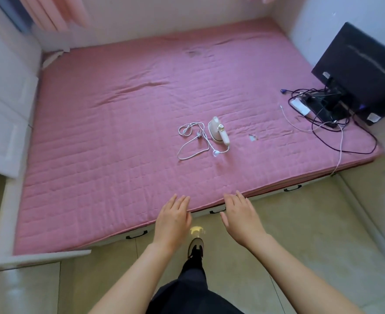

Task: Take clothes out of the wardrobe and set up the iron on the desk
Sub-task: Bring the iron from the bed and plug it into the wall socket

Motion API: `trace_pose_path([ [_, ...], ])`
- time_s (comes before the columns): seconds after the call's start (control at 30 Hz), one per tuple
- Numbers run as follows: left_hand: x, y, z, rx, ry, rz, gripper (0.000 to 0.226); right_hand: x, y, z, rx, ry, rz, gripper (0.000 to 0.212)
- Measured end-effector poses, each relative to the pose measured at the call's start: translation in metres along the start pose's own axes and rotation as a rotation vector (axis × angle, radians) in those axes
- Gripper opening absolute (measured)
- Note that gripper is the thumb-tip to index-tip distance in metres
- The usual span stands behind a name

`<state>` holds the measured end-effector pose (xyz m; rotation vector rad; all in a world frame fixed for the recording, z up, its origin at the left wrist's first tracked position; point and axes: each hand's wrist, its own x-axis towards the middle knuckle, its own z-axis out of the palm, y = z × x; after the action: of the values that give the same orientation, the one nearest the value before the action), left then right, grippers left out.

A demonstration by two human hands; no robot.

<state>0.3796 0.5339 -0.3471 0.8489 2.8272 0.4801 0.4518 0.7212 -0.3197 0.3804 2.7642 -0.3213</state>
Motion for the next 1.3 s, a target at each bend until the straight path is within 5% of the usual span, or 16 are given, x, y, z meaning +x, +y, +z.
trace_pose_path([
  [0.73, 0.231, -0.015, 0.038, 0.046, -0.093, -0.152, 0.042, 0.263, 0.087, -0.065, -0.044, -0.101, -0.179, 0.052],
  [1.3, 0.373, -0.087, 0.191, -0.003, -0.130, -0.421, 0.068, 0.468, 0.123, 0.037, 0.001, -0.306, -0.272, 0.033],
])
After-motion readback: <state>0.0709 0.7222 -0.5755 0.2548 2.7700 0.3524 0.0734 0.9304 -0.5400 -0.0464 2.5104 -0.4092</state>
